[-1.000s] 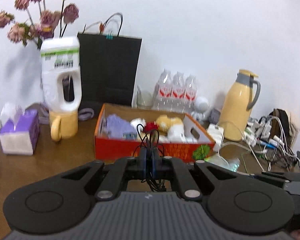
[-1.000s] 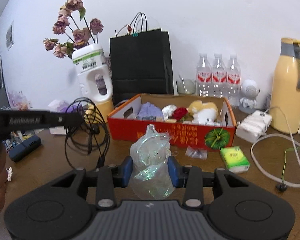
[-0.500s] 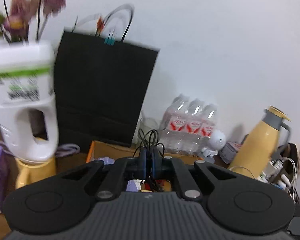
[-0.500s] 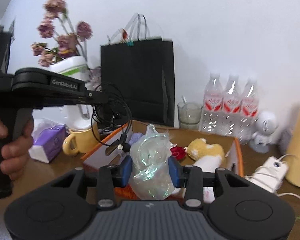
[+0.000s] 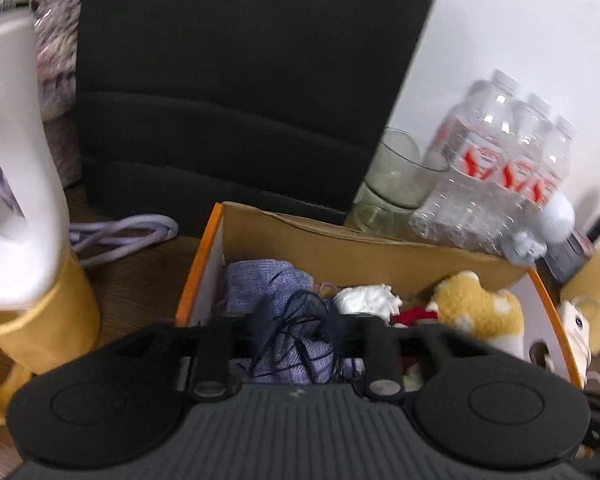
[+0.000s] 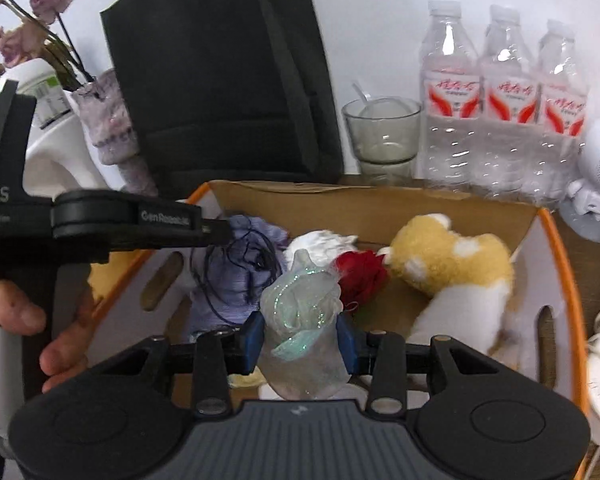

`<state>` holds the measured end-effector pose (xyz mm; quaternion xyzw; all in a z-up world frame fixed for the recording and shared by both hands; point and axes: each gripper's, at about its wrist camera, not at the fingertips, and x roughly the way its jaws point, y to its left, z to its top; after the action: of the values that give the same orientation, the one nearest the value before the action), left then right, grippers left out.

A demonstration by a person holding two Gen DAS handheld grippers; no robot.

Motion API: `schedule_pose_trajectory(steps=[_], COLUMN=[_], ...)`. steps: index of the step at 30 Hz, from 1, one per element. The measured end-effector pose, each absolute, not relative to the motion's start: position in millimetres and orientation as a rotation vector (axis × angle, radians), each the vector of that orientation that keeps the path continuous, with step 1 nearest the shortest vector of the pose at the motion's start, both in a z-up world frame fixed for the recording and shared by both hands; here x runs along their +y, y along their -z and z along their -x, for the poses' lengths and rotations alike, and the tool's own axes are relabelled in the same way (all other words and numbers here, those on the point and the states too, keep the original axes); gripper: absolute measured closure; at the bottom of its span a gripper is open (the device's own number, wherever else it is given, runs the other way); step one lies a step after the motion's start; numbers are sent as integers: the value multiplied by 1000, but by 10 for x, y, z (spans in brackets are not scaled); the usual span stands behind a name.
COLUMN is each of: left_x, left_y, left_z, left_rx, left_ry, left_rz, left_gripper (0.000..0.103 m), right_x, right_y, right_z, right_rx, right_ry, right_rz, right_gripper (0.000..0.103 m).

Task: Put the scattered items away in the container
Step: 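Carry earphone cable and clear bag into the box and open both tools, then withdraw both tools from the box toward the green tissue pack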

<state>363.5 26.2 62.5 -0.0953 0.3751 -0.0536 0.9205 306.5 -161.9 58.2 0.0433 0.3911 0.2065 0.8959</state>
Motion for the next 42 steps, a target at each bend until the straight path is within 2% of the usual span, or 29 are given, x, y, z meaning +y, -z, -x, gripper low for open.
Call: schedule_pose_trajectory(steps=[1, 5, 8, 14, 16, 21, 27, 36, 42], left_x=[284, 283, 288, 357, 399, 375, 175, -19, -50], left_y=[-672, -984, -1199, -1302, -1292, -1155, -983, -976, -1121], left_z=[-3574, -3357, -3200, -3028, -3002, -2986, -2785, -2356, -1898], left_rx=[745, 661, 611, 615, 630, 700, 748, 734, 630], left_ry=[130, 127, 129, 92, 72, 53, 59, 60, 52], left_rz=[186, 67, 19, -37, -28, -15, -45, -43, -36], left_gripper=[41, 40, 30, 26, 23, 17, 7, 4, 1], right_x=[-1594, -1368, -1118, -958, -1049, -1541, -2179, -2403, -2347], right_y=[-599, -573, -487, -371, -443, -698, -836, -1041, -1146], right_z=[-3038, -3024, -3071, -3146, -3098, -2938, -2767, -2291, -1885], right_rx=[812, 857, 909, 981, 964, 898, 867, 764, 665], right_ry=[-469, -614, -666, -670, -651, -493, -284, -205, -215], right_rz=[-105, -149, -148, -205, -208, -165, -136, -92, -89], right_gripper=[65, 63, 62, 46, 36, 30, 29, 28, 26])
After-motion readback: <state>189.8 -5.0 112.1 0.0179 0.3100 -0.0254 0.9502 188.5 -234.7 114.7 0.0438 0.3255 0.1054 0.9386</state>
